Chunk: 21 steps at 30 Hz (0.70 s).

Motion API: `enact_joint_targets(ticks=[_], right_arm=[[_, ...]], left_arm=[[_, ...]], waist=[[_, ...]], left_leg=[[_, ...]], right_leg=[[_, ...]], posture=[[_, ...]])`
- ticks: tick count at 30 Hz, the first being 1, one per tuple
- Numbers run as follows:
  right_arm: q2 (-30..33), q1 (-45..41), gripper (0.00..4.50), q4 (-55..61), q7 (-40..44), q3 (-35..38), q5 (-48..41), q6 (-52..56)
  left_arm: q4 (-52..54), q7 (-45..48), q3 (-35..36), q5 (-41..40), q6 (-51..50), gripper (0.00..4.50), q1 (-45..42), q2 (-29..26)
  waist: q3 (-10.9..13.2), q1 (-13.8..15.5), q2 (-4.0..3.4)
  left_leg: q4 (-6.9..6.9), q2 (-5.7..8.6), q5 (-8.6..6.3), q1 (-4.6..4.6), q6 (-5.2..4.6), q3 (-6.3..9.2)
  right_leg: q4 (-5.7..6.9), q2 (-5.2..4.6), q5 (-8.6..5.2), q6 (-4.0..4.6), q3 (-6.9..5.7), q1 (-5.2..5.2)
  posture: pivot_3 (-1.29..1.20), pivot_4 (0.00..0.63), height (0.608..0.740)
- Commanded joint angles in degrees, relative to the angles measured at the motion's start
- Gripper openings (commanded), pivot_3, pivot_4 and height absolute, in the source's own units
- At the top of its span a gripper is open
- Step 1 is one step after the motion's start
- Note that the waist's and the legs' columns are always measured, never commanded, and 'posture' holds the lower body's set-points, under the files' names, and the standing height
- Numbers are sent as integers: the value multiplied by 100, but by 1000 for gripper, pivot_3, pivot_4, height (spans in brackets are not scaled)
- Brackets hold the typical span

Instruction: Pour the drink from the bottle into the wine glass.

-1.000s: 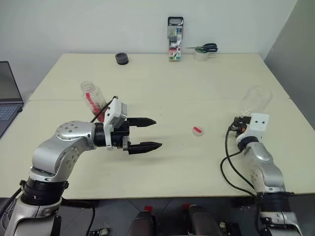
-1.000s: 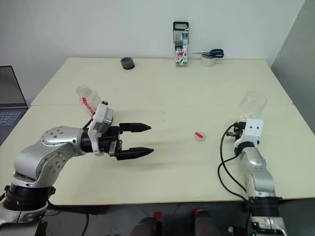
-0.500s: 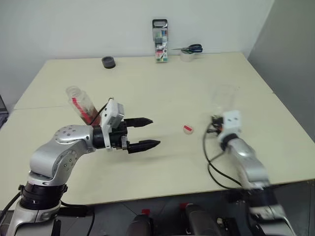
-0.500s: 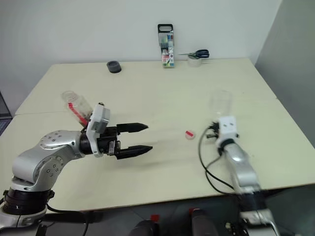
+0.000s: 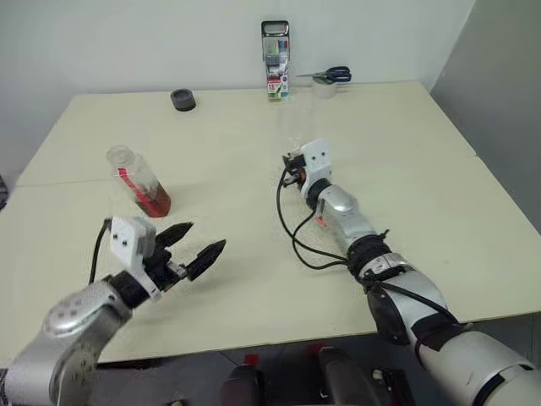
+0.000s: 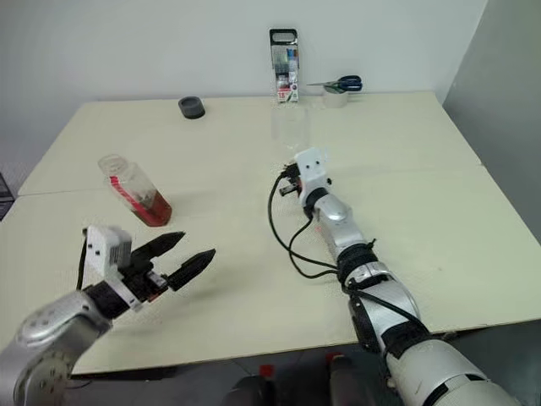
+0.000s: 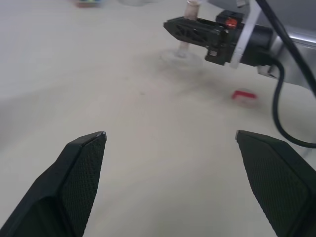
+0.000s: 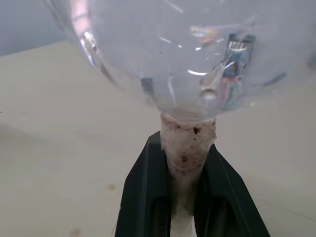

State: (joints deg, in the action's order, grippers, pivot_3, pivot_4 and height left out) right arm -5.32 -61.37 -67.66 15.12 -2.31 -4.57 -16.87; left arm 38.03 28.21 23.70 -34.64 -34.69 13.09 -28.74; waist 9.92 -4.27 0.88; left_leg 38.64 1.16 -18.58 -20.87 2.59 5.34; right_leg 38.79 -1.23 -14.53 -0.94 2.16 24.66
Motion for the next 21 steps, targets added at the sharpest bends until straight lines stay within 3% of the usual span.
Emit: enact_joint_targets(ticks=[1,7,19,20,21], right_arm=[[-283,-163,233,-179,91,127,28,-265],[-625,55,233,-416,93,124,178,-233],[-752,440,233,-704,-425,105,438,-147],[-760,471,929,-701,-403,99,460,-161],[-767,490,1156,-693,-391,82,491,-183]], left_arm=[[221,-263,124,521,624,4500,309,165],[152,-358,117,474,863,4500,412,372],[-253,-110,94,411,901,4500,66,108],[-263,-106,100,405,902,4500,52,92],[-263,-105,103,396,899,4500,46,81]], waist=[[0,19,-1],[0,109,-1],[-3,104,0],[-5,104,2],[-5,104,3]], left_leg=[[2,0,0,2,0,2],[14,3,0,6,-4,12],[13,2,0,30,-3,16],[13,2,0,31,-3,18],[13,2,0,33,-3,18]], right_leg=[[7,1,0,0,-1,0],[18,4,1,1,-9,-7],[17,7,1,1,-14,-33],[17,7,1,1,-16,-36],[16,8,1,1,-16,-37]], posture=[[0,150,740],[0,150,740],[0,150,740],[0,150,740],[0,150,740]])
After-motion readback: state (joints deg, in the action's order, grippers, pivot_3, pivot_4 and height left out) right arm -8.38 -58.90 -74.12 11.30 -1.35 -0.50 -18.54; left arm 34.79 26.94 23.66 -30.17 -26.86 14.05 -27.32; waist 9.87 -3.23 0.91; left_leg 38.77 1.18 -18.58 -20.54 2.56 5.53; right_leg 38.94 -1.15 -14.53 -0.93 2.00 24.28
